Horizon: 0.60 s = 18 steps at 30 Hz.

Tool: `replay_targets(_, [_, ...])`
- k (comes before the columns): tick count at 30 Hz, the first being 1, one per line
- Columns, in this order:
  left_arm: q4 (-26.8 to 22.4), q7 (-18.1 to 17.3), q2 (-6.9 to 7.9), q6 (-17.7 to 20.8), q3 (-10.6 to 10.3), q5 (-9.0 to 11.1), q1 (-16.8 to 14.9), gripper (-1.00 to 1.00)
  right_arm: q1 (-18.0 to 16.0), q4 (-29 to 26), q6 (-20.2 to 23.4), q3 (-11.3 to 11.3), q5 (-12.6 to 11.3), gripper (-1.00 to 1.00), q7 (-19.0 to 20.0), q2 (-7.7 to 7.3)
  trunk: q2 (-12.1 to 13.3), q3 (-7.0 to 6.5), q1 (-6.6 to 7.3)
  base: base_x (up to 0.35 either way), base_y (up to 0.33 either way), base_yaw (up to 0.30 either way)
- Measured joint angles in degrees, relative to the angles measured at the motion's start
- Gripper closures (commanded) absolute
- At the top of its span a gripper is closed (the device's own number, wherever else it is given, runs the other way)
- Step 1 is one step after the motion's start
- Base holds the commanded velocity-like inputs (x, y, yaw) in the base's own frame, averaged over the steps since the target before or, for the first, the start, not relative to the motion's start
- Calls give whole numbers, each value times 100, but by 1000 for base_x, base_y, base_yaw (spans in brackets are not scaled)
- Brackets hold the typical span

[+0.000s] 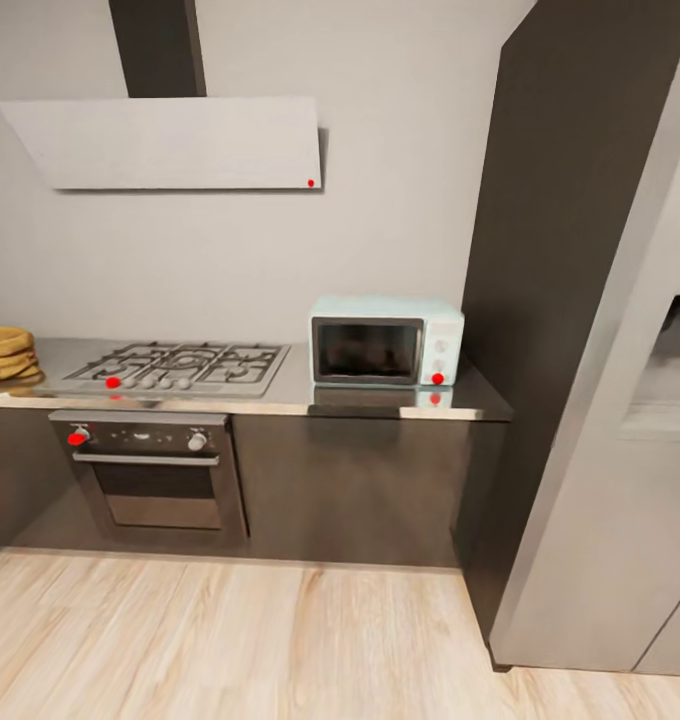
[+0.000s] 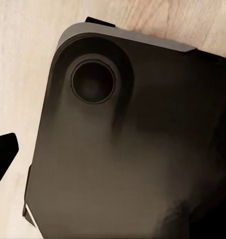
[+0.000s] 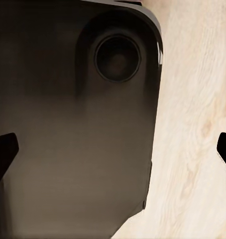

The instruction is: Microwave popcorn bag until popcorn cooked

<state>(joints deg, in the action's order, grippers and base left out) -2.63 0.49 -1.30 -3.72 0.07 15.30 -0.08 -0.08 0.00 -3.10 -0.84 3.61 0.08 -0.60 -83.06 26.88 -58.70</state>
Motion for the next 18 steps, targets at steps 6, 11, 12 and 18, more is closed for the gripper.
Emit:
replay_targets(6, [-3,6,0,0,22,37,0,-100,0,0,0,-2,-8,-100,-4,8,0,0,-2,215,0,-68])
replay_targets(11, [-2,10,-2,-7,34,54,0,-100,0,0,3,-4,-10,-100,-7,8,0,0,-3,18,0,-179])
replay_targets(12, [-2,12,-4,-7,35,55,0,-100,0,0,4,-5,-10,-100,-10,8,0,0,-3,2,0,-112])
replay_targets(18, [-2,27,-28,-9,49,69,0,-100,0,0,8,-2,-3,-100,-1,9,1,0,-3,1,0,-24])
